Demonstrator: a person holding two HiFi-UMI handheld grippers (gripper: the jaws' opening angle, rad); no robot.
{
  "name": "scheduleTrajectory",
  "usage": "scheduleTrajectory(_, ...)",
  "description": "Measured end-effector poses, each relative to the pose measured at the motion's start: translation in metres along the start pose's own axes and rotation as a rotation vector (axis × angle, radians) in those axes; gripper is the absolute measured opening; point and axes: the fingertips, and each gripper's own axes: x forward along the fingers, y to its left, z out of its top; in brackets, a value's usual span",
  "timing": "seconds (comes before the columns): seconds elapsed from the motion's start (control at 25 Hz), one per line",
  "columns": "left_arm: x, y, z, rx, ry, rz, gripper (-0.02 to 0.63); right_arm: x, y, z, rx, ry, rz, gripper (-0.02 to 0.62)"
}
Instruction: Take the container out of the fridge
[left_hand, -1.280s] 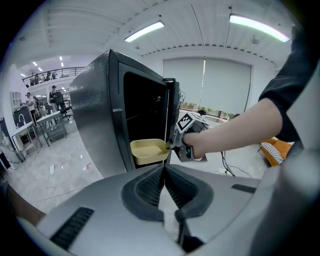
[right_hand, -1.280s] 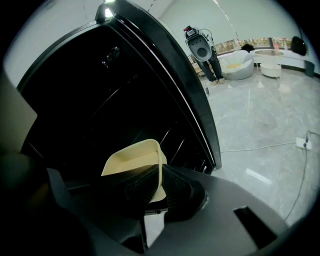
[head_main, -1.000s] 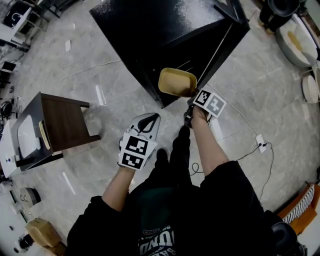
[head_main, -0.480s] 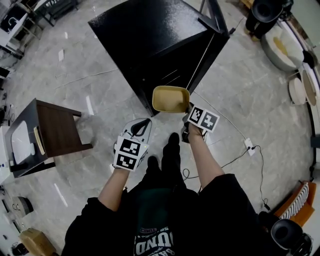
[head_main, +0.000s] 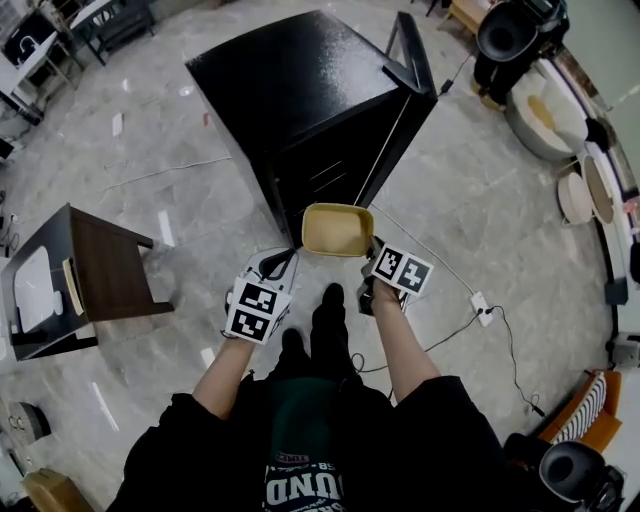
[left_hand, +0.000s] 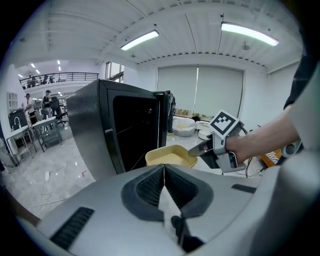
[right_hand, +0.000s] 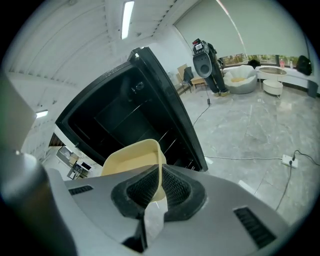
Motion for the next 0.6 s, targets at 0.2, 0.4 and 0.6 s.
scheduleTrajectory(0.2,-0.005,-0.003,0.001,0.001,-0.012,-0.003,0.015,-0.018,-0.004,-0.003,0.017,-0.010,-0.012,0.043)
scheduleTrajectory(0.4,-0.009,-0.006,0.009,0.007,-0.019,-0.009,0.015,-0.027,-0.004,-0.001,0.018,-0.022,-0.018,0.043)
scheduleTrajectory(0.6,-0.009,-0.007,0.010,0.012,-0.023,-0.010,0.015,-0.028,-0.004,0.000,0.018,-0.031,-0.020,0.043)
